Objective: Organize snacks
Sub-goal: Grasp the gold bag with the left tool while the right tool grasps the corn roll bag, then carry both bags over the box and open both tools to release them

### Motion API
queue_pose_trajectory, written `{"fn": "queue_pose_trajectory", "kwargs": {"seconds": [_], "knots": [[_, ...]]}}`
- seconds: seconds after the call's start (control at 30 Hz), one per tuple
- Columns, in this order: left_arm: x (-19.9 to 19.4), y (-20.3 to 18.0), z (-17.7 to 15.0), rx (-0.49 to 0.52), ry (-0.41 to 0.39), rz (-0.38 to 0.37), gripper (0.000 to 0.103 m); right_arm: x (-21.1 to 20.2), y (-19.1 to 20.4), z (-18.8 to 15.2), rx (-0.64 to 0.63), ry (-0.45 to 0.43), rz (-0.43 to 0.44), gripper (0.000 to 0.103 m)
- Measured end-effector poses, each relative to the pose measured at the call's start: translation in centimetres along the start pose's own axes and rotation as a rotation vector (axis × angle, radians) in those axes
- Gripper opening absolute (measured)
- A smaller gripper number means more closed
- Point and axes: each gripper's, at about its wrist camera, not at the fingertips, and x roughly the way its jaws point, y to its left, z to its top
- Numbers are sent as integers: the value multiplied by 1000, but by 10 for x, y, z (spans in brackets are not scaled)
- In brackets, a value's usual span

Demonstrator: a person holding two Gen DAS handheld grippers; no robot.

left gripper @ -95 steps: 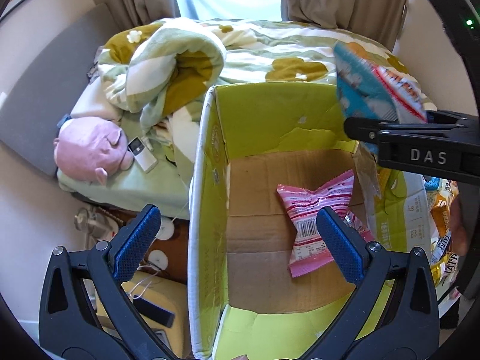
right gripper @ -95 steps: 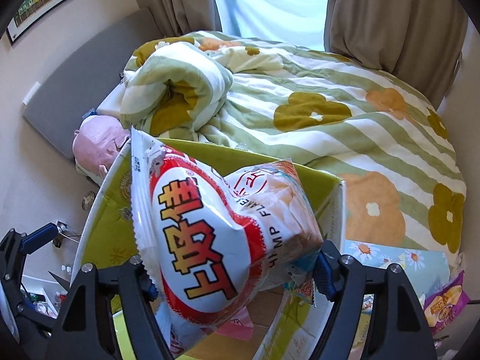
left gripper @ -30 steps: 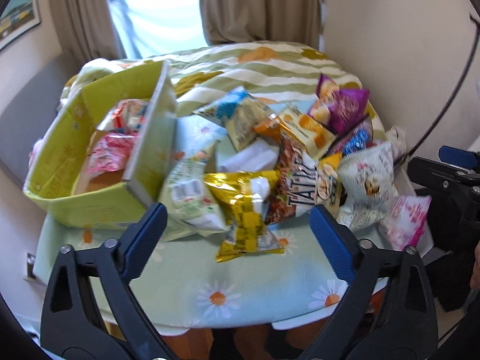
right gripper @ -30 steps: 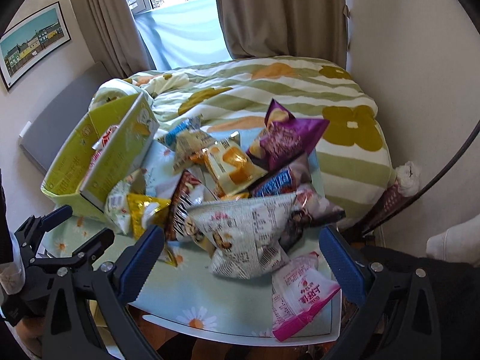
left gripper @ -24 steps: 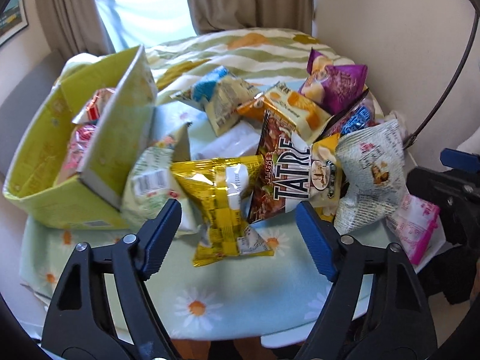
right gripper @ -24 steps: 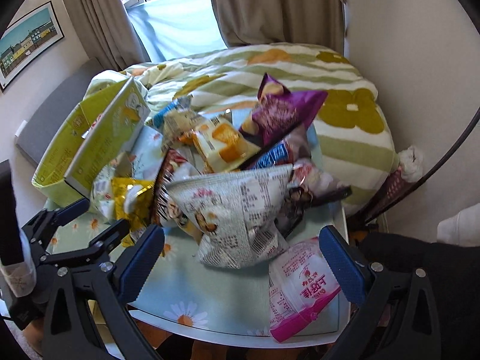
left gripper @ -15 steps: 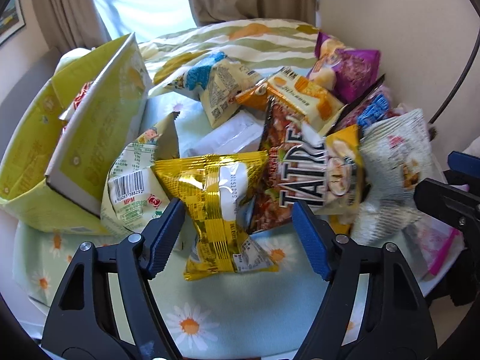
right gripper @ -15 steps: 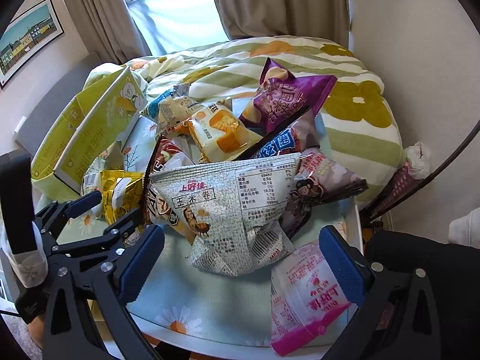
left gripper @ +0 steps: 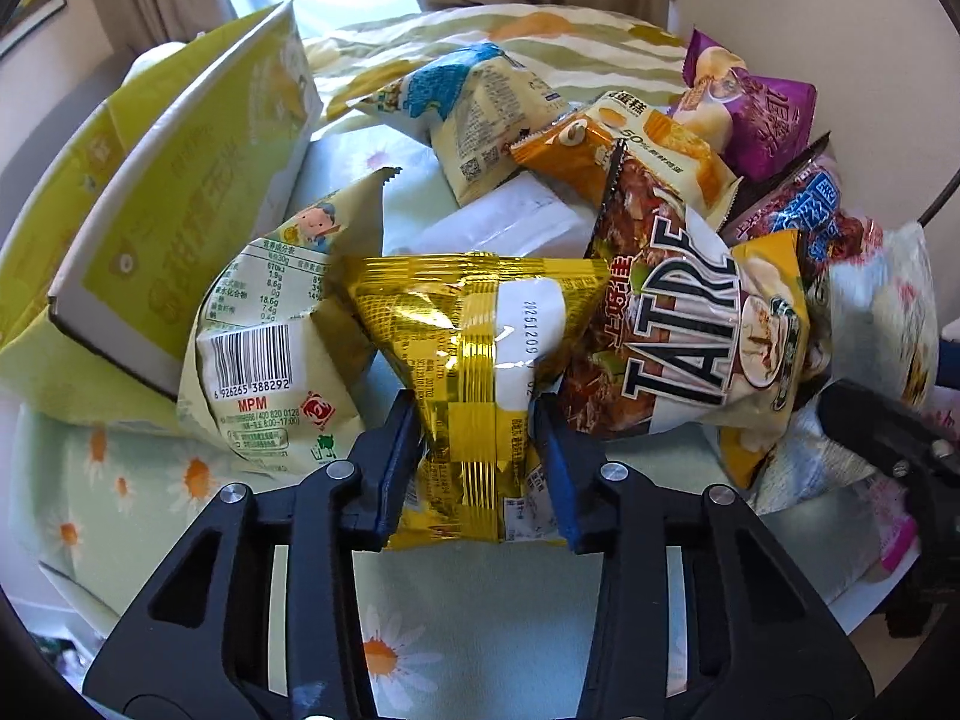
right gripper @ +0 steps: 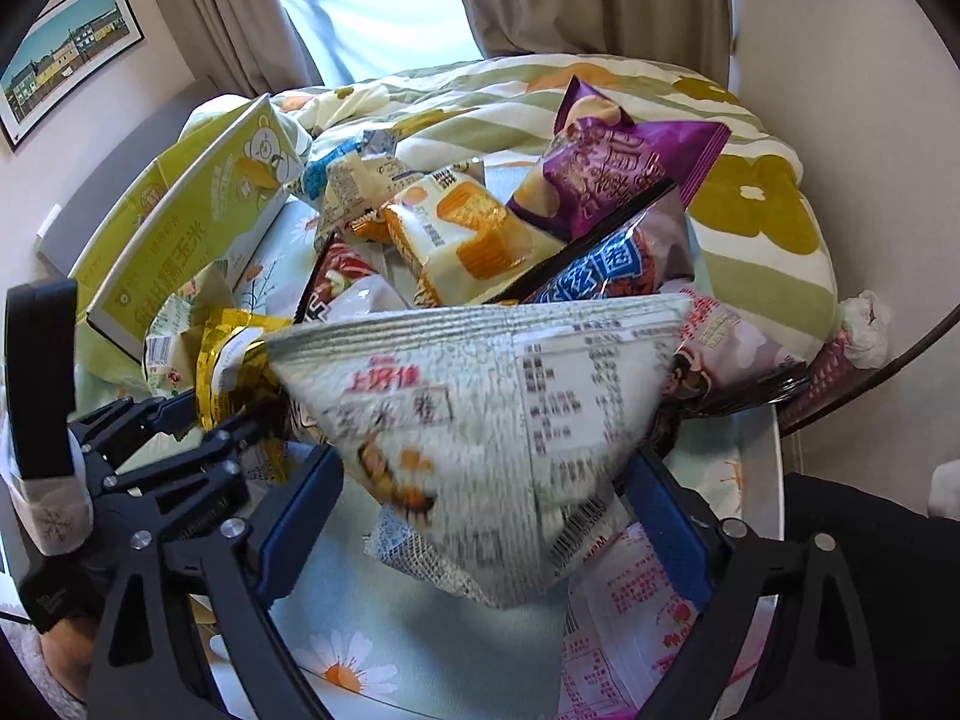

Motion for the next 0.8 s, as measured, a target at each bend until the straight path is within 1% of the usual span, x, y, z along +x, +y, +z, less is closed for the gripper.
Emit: {"fn": "queue_pose_trajectory", "kwargs": {"seconds": [0.23, 0.3, 0.4, 0.57, 0.8], "knots": [[-2, 4, 0, -4, 14, -2, 34, 7, -4, -3, 4, 19, 10, 79], [-5, 5, -3, -5, 14, -3, 34, 8, -4, -5, 4, 23, 8, 73], [-8, 5, -4, 1, 13, -4, 34, 8, -2, -7, 5, 26, 11, 66], [-18, 4, -4, 14, 8, -3, 33, 3, -1, -8, 4, 19, 6, 63], [-40, -1, -4, 24, -8, -14, 33, -12, 0, -8, 15, 2, 20, 62]]}}
